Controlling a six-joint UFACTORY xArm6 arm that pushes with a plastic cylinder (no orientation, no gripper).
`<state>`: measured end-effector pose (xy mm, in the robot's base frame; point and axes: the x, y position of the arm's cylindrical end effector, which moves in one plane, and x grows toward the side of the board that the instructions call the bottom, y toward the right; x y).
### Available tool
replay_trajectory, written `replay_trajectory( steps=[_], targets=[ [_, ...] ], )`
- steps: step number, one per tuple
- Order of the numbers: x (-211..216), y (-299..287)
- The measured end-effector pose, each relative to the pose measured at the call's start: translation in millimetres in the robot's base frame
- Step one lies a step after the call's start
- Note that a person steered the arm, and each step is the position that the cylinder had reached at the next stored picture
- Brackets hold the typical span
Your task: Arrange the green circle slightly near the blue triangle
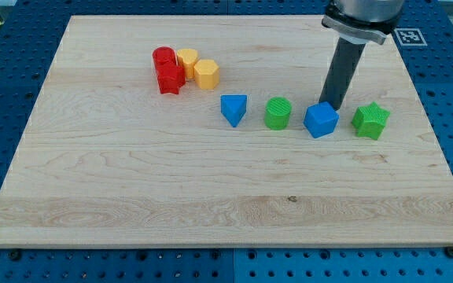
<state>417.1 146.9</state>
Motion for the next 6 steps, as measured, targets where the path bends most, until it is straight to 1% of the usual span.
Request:
replay_trajectory(
  steps=[4,5,6],
  targets=[
    [0,-72],
    [0,-86],
    [0,-87]
  ],
)
